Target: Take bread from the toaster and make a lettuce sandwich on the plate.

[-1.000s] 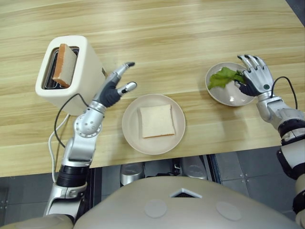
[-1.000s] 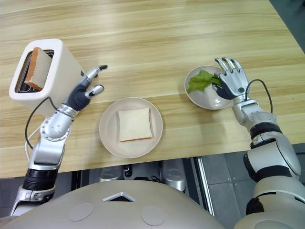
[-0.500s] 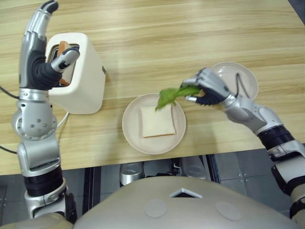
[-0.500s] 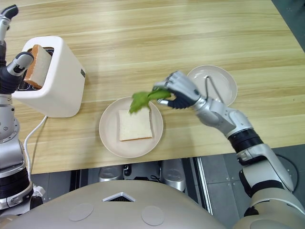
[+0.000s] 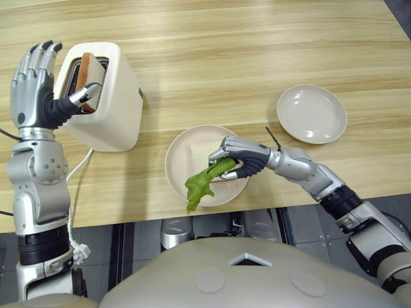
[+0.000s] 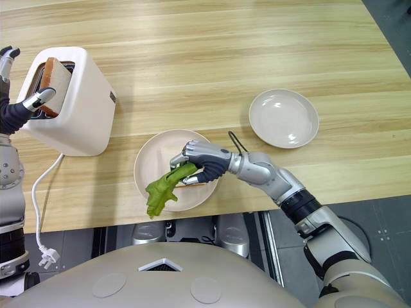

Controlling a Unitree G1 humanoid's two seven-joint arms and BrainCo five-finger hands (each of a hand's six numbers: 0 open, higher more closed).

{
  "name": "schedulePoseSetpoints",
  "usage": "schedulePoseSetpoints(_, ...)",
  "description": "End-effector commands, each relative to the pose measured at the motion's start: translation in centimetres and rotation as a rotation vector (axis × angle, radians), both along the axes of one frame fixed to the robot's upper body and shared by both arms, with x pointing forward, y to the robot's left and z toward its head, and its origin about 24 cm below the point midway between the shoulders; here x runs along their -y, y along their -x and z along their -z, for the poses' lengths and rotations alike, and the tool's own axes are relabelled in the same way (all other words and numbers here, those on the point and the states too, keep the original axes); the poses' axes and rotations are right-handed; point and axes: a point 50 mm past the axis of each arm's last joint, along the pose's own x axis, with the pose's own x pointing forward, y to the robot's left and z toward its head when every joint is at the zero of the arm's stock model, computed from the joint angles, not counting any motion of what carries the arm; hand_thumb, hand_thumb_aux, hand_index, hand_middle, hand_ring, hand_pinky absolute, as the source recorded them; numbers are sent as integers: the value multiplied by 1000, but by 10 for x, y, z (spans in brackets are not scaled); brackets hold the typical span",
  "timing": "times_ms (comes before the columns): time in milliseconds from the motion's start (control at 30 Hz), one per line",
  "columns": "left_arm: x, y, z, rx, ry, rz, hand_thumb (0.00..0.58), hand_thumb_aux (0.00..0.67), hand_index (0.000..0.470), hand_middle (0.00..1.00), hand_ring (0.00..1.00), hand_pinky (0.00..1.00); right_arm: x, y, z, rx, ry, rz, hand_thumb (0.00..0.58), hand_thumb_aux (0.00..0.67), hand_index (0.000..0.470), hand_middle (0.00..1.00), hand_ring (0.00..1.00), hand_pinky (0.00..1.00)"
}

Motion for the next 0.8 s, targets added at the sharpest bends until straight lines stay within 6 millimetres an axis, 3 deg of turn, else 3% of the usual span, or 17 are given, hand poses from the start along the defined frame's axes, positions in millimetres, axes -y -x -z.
schedulePoseSetpoints(33,0,-2,8,-32,1,-7,0,0,0,0,0,0,8,-14,19,38,139,66,580,670,460,1000,1000,1000)
schedulePoseSetpoints(233,2,-3,14,-67,41,-6,0,0,0,0,0,0,10,-26,26,142,193,112,580,670,460,1000,1000,1000)
schedulePoseSetpoints(600,6,-5,16,-81,64,9,0,0,0,0,0,0,15,-45,16,271,154,217,580,670,460,1000,1000,1000)
schedulePoseSetpoints(700,8,-5,17,-83,67,13,0,0,0,0,0,0,16,-47,15,287,153,232,564,557,382,1000,1000,1000)
schedulePoseSetpoints(733,8,-5,17,-84,69,15,0,0,0,0,0,0,16,-48,14,294,154,239,564,557,382,1000,1000,1000)
schedulePoseSetpoints(767,8,-6,17,-86,70,17,0,0,0,0,0,0,17,-49,14,301,153,248,530,473,325,1000,1000,1000)
schedulePoseSetpoints(800,9,-6,18,-88,70,18,0,0,0,0,0,0,17,-50,13,306,151,255,530,473,325,1000,1000,1000)
